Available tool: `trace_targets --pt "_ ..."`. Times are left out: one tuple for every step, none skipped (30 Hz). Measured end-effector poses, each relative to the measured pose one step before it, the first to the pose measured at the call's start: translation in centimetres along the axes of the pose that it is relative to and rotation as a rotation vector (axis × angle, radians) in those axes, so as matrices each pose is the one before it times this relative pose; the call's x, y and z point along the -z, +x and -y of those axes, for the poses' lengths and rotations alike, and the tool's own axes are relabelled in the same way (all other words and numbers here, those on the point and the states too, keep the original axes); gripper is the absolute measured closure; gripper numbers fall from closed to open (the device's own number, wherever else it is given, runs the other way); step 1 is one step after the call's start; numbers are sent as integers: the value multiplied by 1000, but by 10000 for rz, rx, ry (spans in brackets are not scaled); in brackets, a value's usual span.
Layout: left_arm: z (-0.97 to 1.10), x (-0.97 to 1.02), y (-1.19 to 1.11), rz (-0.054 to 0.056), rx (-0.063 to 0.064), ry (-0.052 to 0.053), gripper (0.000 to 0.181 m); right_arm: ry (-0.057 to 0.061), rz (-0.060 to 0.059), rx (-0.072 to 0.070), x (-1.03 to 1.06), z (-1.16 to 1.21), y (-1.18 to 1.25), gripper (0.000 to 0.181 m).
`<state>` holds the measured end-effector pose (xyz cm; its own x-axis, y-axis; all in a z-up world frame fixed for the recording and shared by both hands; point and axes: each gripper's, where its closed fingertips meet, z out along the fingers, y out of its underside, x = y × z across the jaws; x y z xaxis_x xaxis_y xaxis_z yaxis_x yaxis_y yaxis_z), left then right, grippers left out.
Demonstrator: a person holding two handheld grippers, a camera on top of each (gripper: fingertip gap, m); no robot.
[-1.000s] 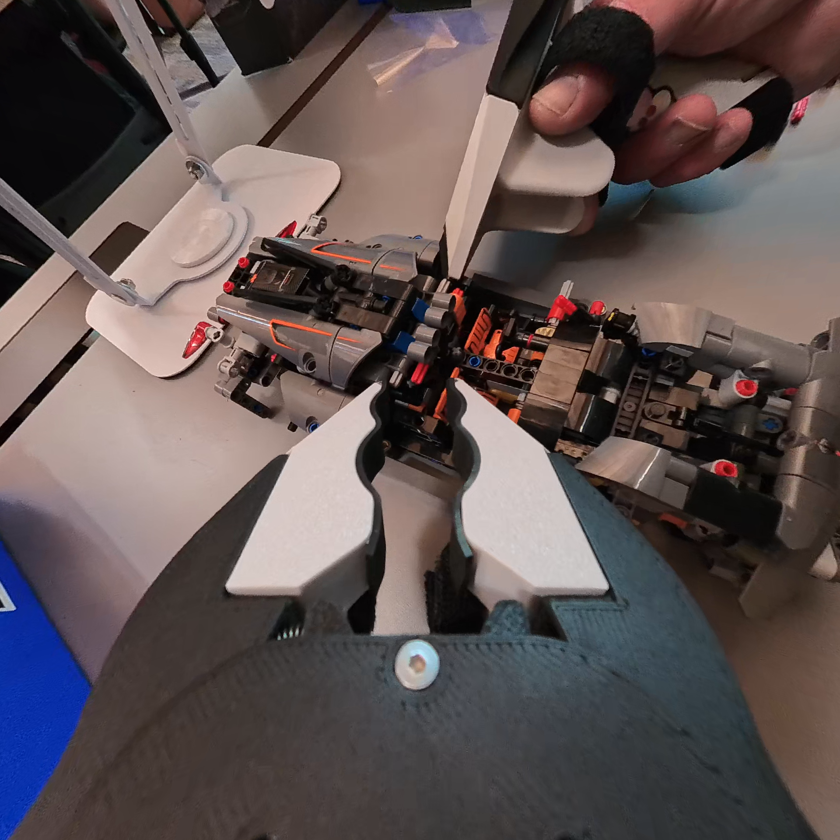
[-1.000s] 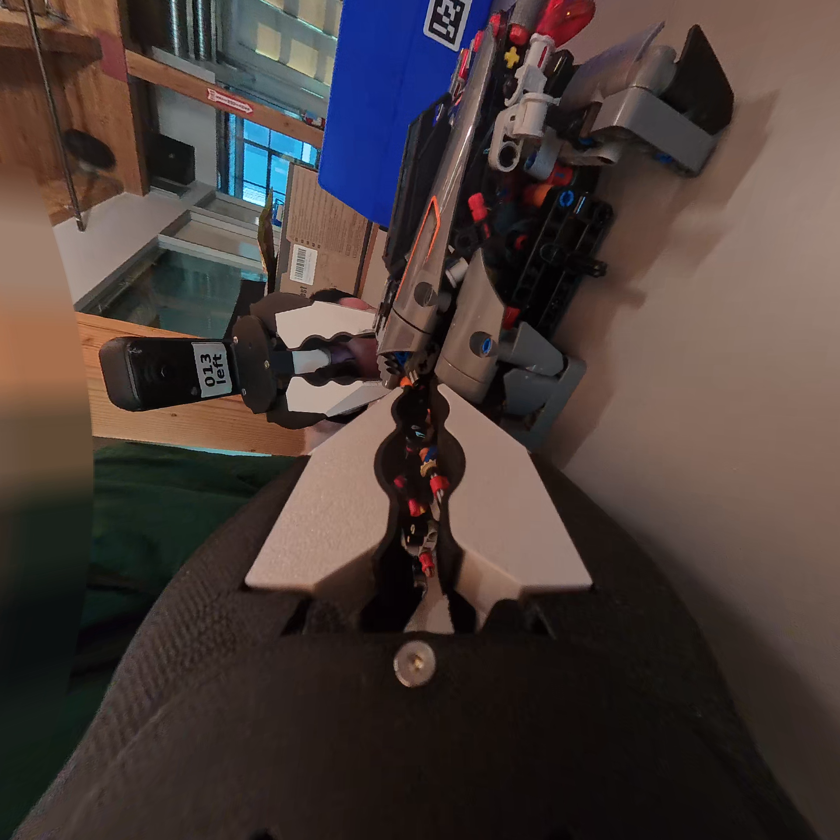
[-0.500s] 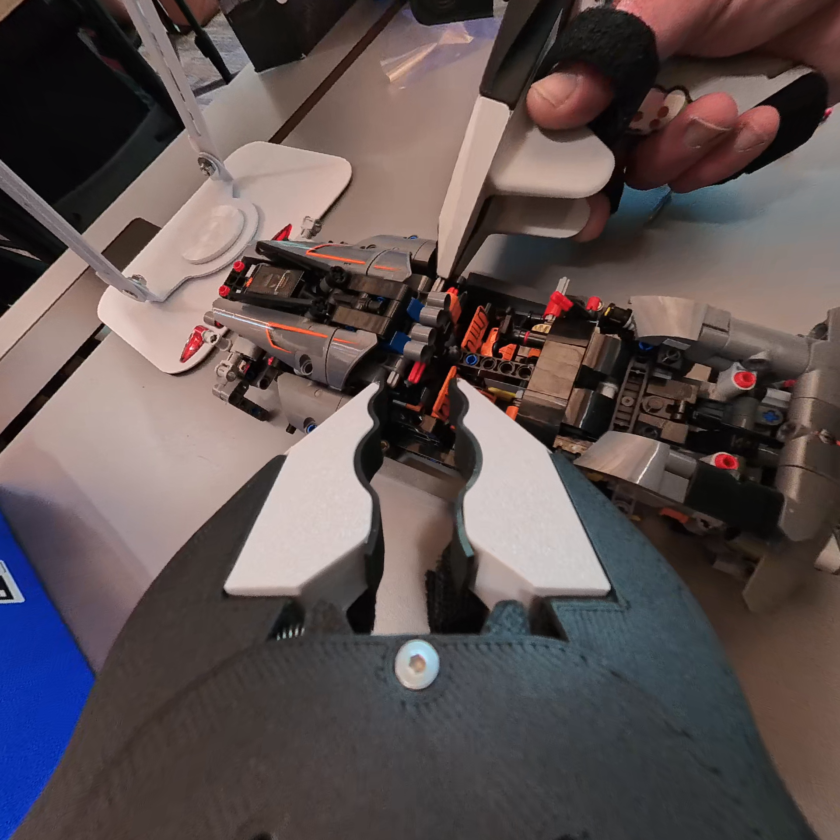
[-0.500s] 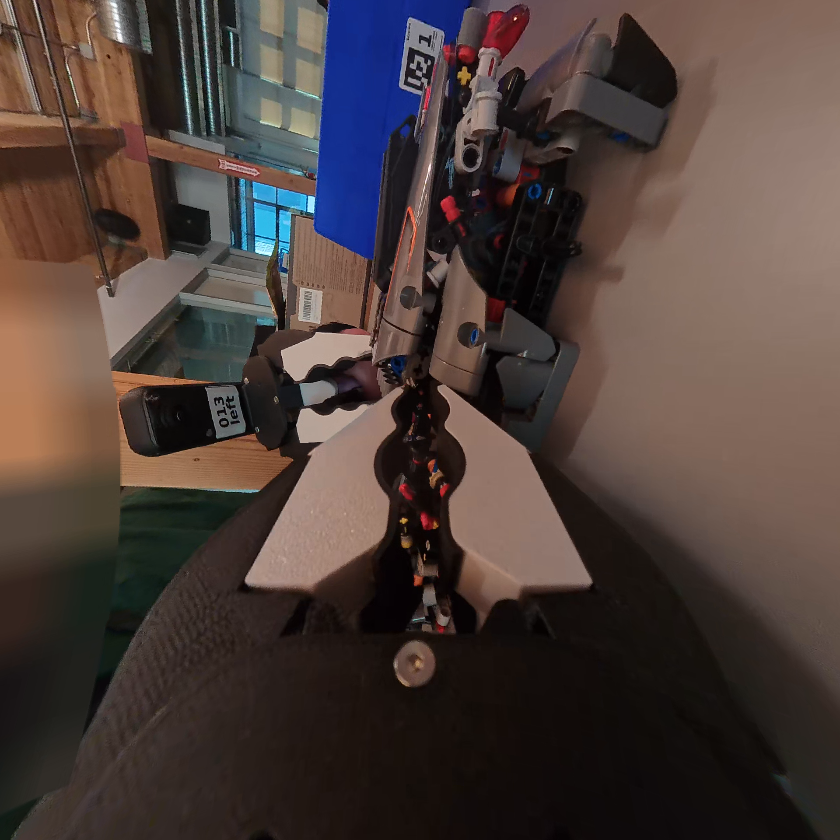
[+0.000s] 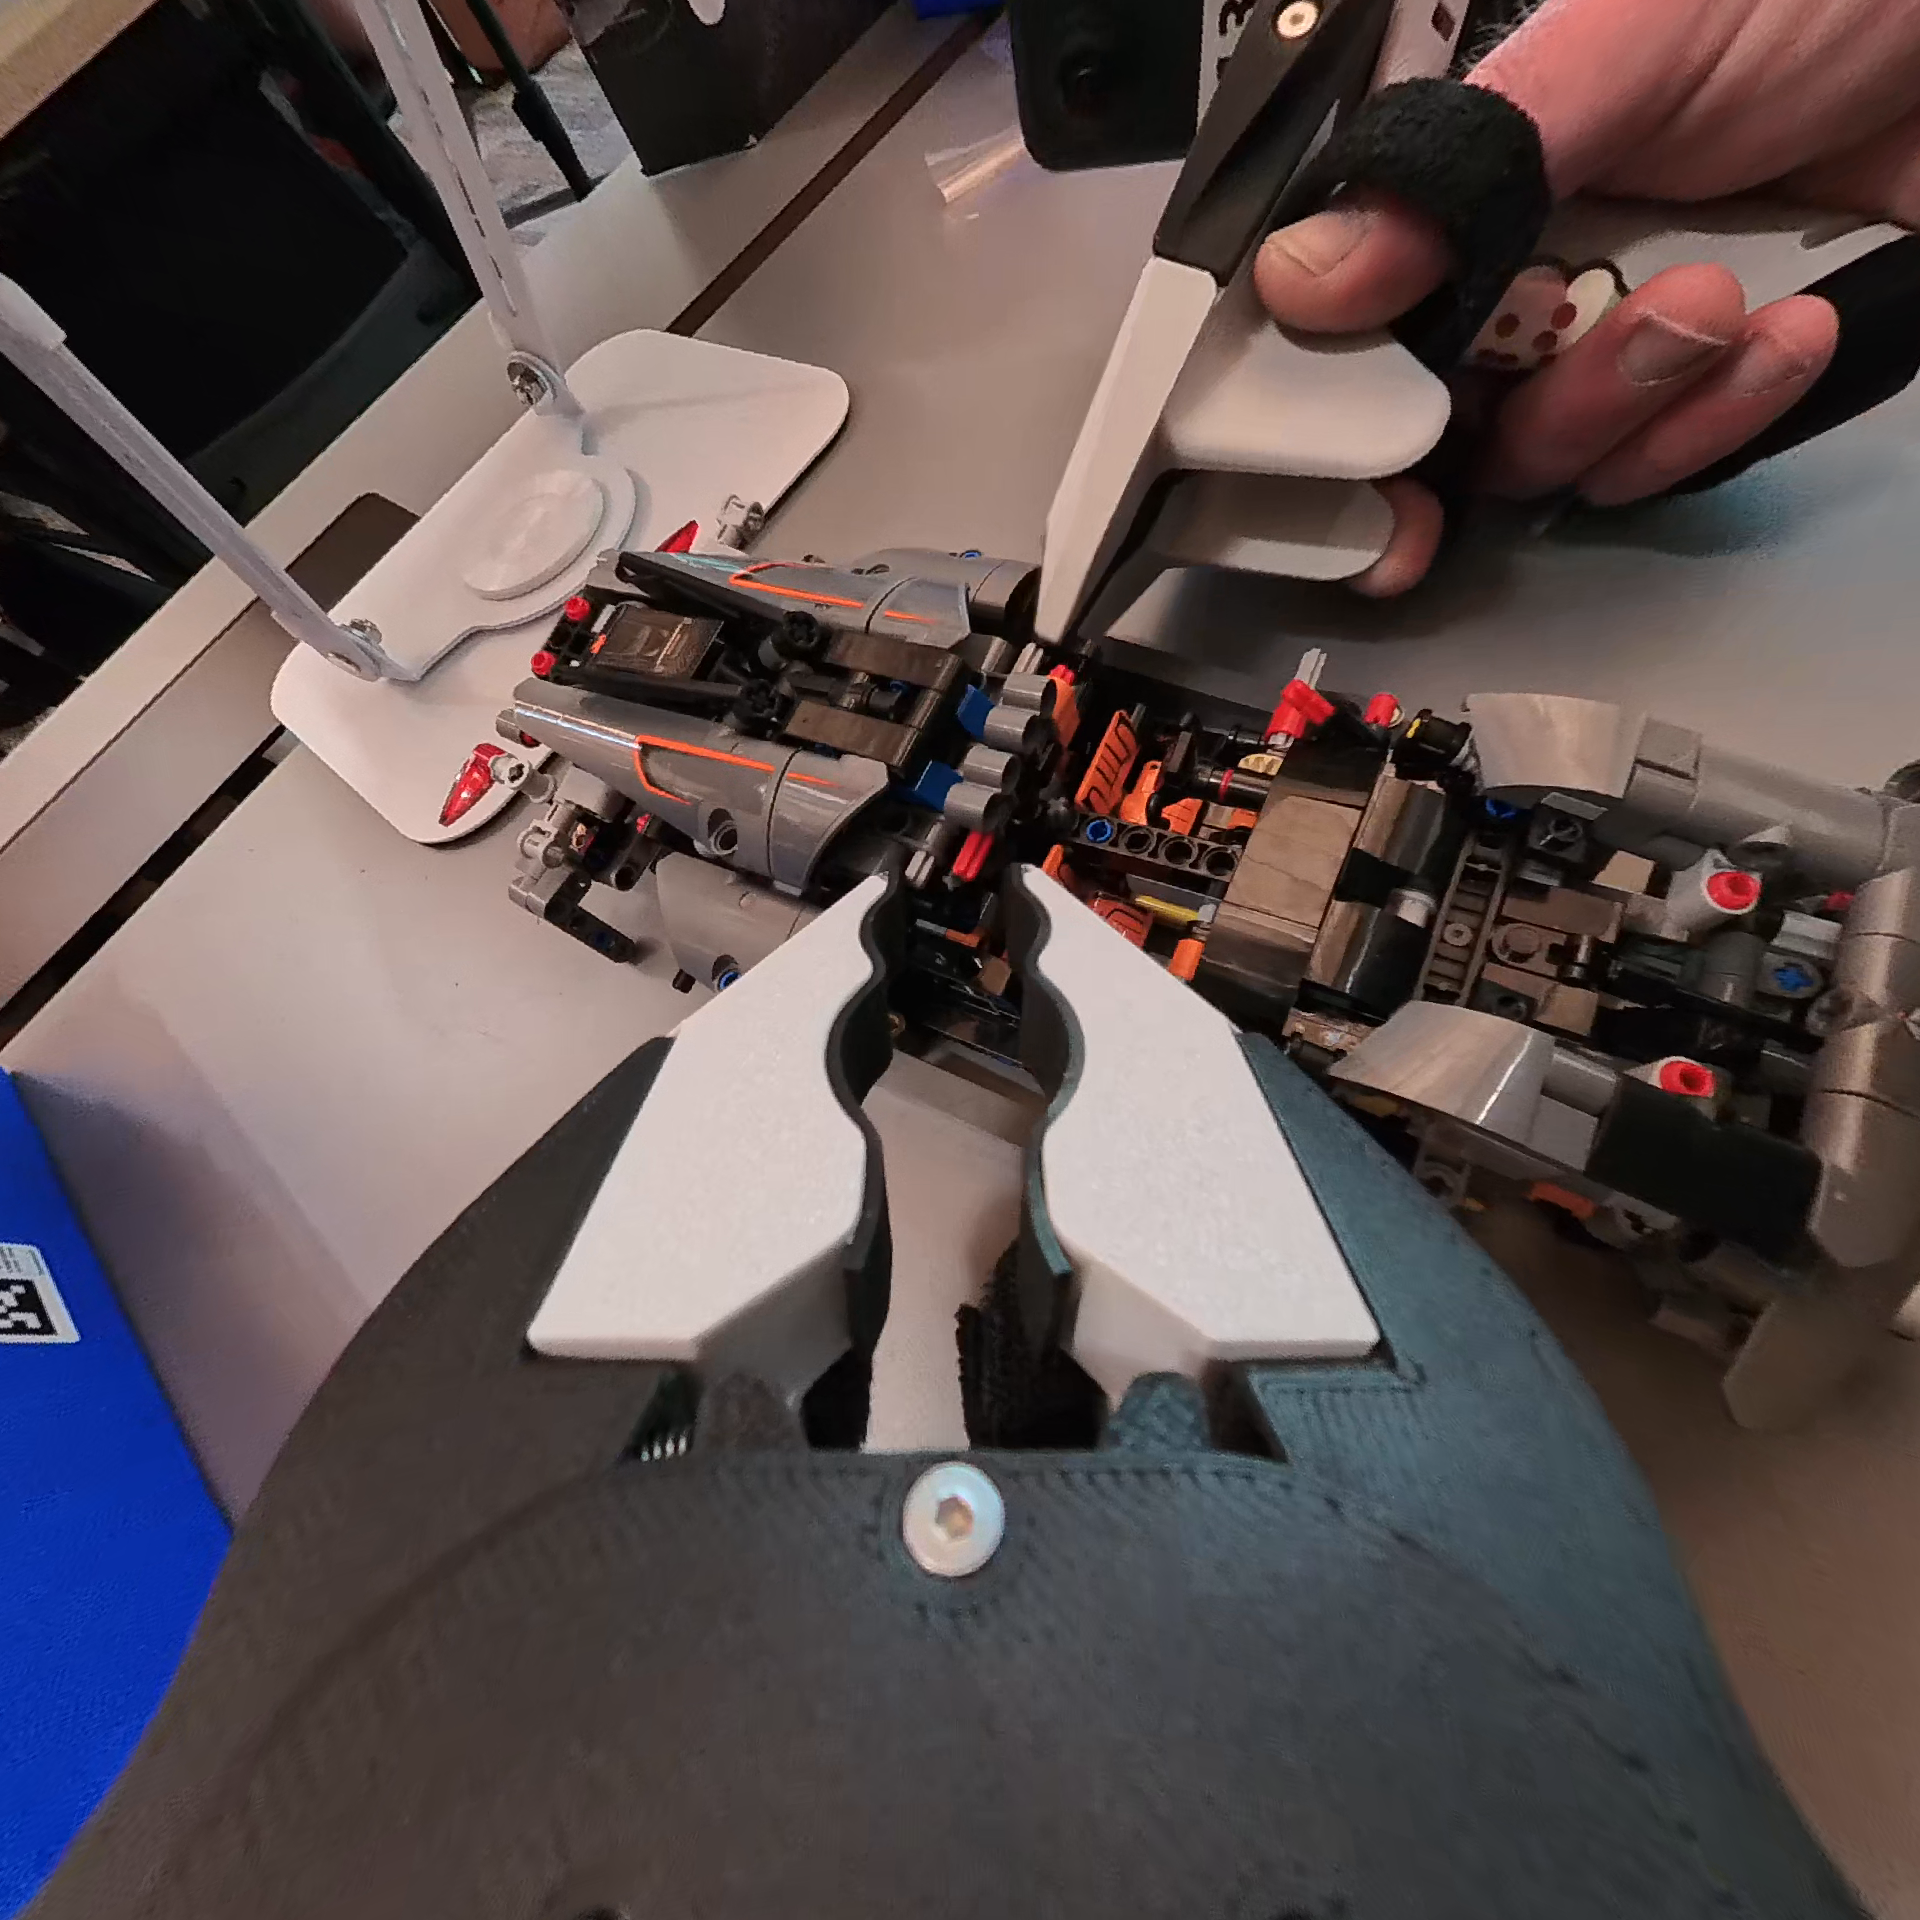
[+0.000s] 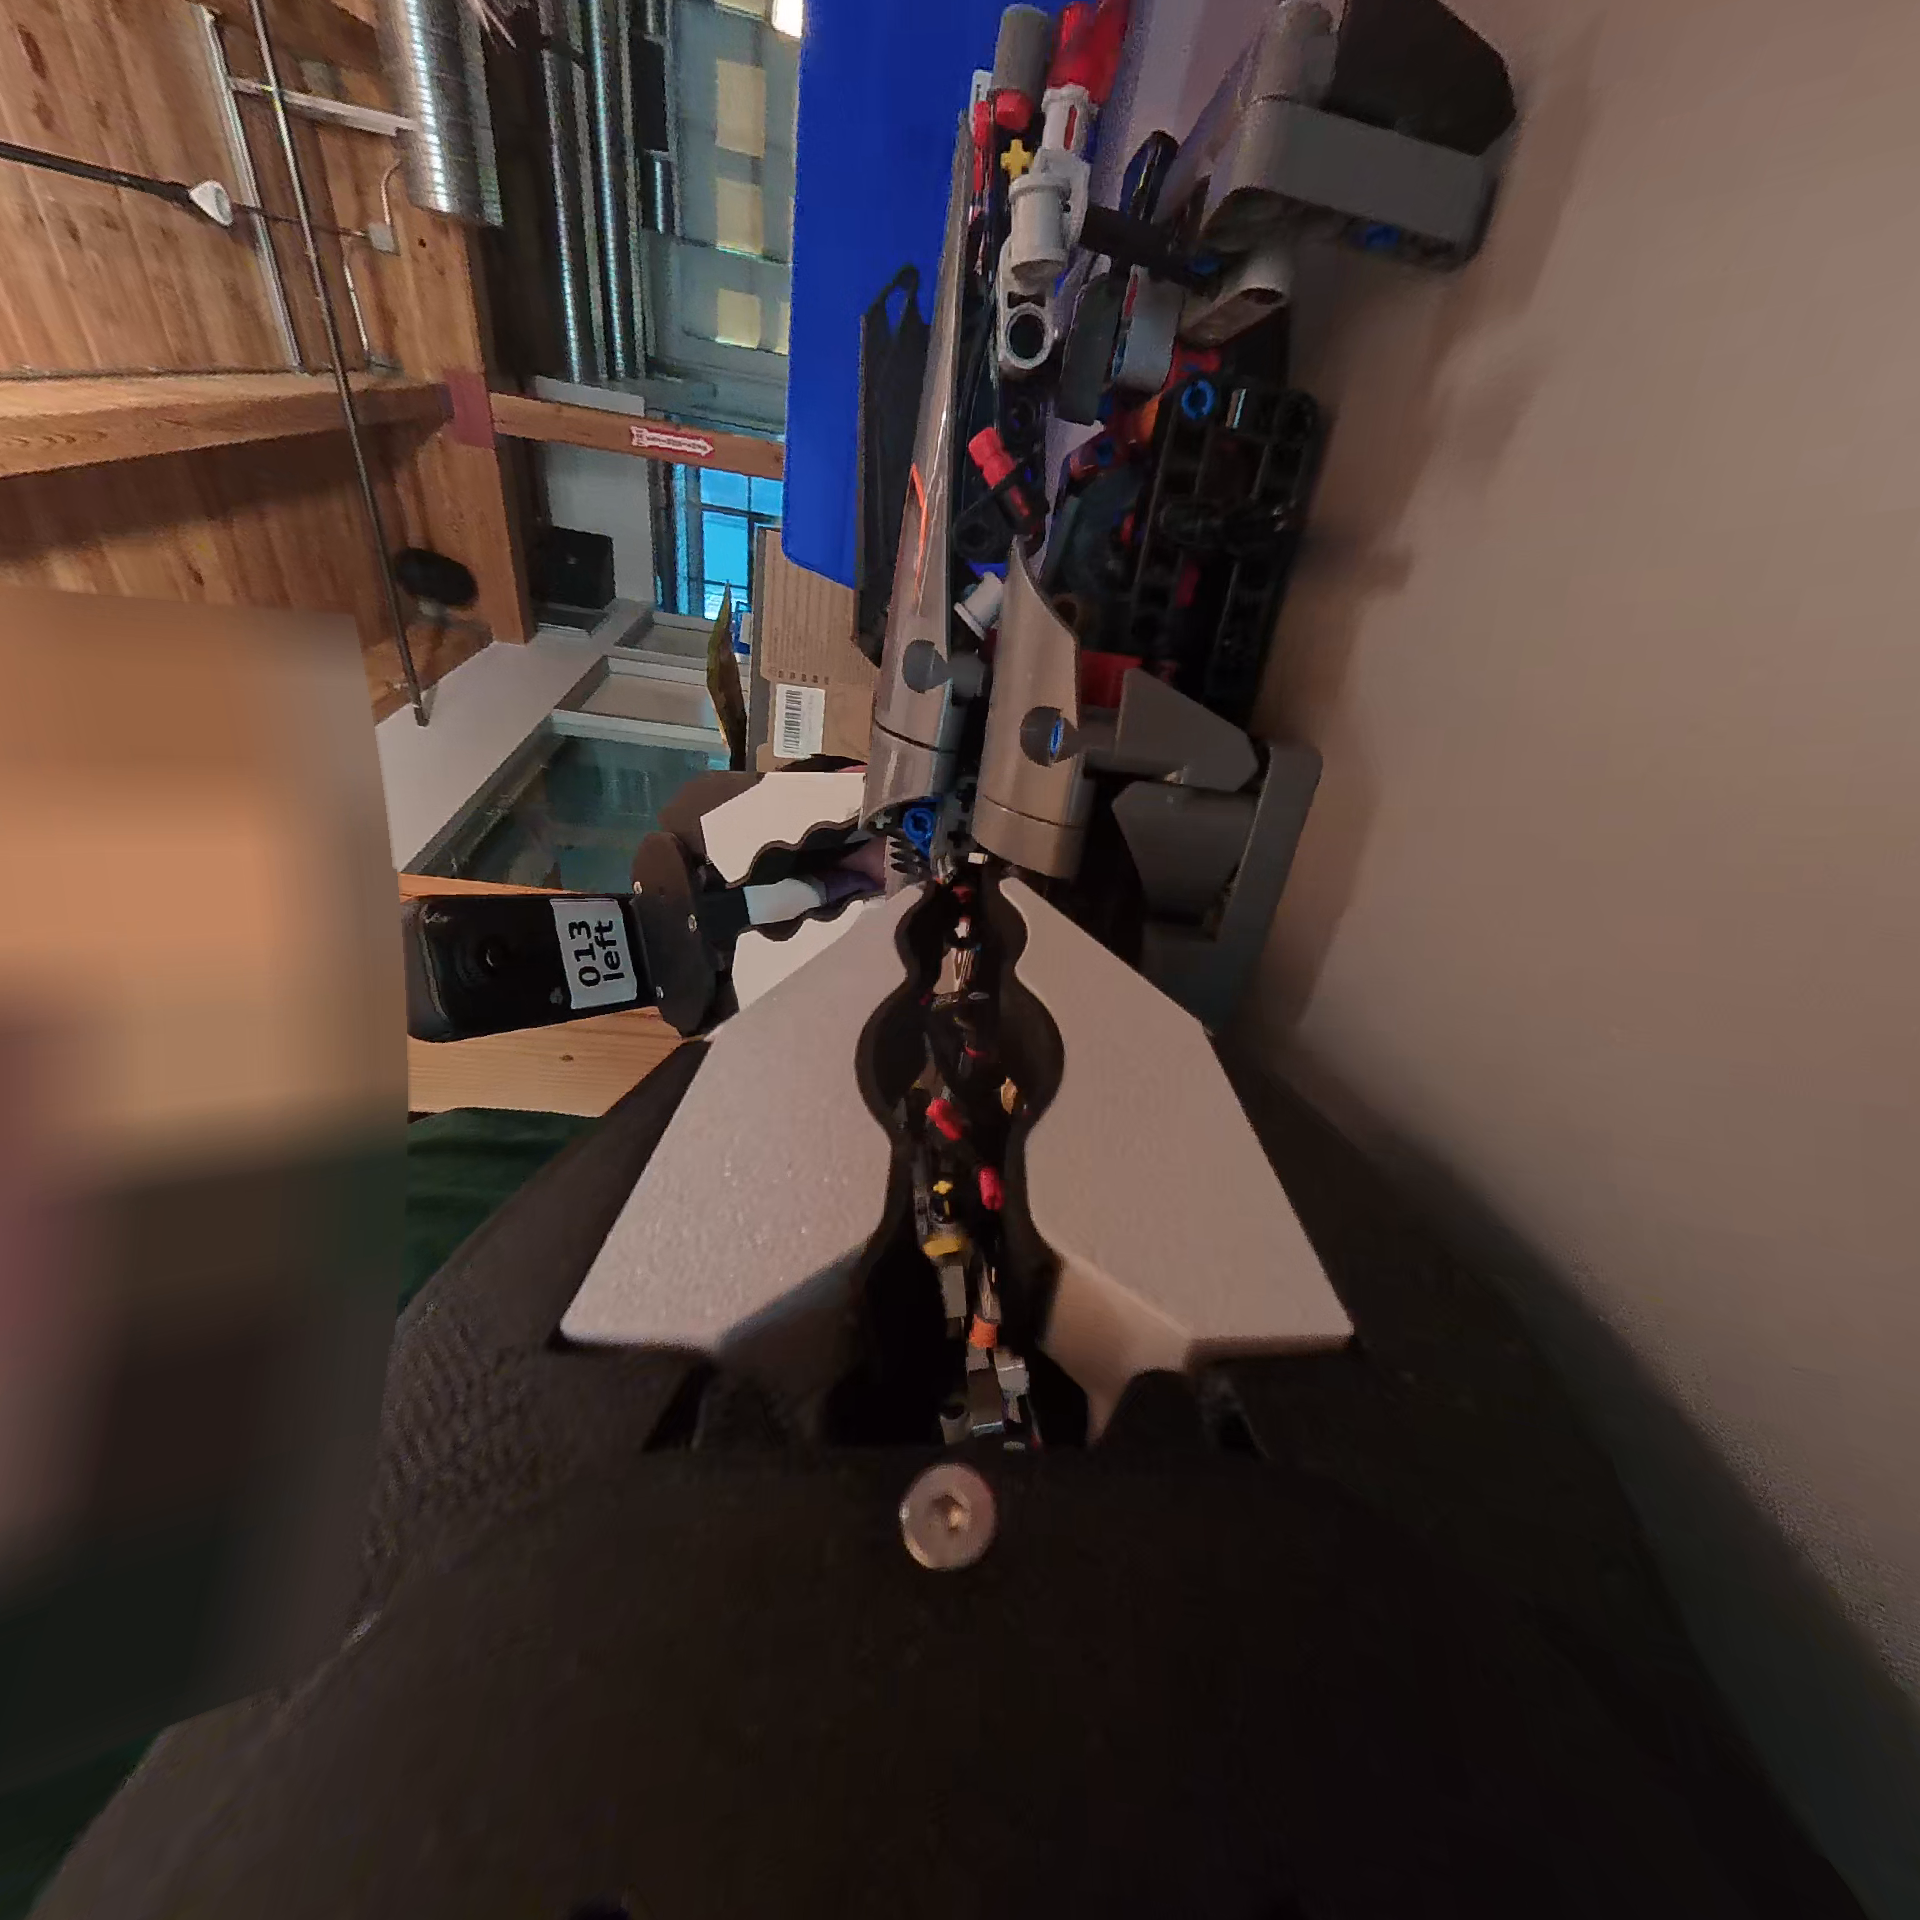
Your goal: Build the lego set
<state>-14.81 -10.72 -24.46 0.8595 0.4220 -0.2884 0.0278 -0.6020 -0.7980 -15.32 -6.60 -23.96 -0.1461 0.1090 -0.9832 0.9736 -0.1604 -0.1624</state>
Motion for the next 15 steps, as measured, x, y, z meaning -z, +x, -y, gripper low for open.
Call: trace_targets --pt "16 13 -7 1 14 19 165 -1 72 -20 44 -56 -49 178" --pt "10 -7 -7 -2 33 5 166 15 -11 2 34 -15 35 178" --pt "11 12 8 -11 15 1 166 10 -13 4 17 -1 10 178" --pt "-11 8 0 -12 1 0 166 16 46 -8 6 32 -47 178" --pt "-14 15 -3 -5 -2 -2 166 27 84 -26 14 58 -89 177" --pt "-32 14 -39 19 -11 -8 166 51 100 -27 35 119 -116 178" --pt "-3 14 11 -5 6 7 166 40 62 -33 49 114 -56 177" --pt "1 5 15 -21 29 17 166 28 31 -22 21 83 -20 177" --pt "1 3 1 -26 37 25 166 -15 21 -3 -33 -10 -21 178" --pt "-11 6 -7 -22 26 12 166 -43 13 -2 -64 -48 -11 178" --pt "-5 4 5 -17 16 9 166 -42 -4 -8 -52 -65 16 178" --pt "-7 11 9 -15 13 7 166 -18 -30 4 -48 -26 42 178" --pt "-17 -2 2 -7 4 -2 166 -4 -15 5 -28 1 13 178" --pt "-22 13 -8 -11 10 -4 166 -7 4 -1 -7 -3 4 178" --pt "-14 0 7 -24 31 1 166 -6 -14 -5 -10 9 29 178"
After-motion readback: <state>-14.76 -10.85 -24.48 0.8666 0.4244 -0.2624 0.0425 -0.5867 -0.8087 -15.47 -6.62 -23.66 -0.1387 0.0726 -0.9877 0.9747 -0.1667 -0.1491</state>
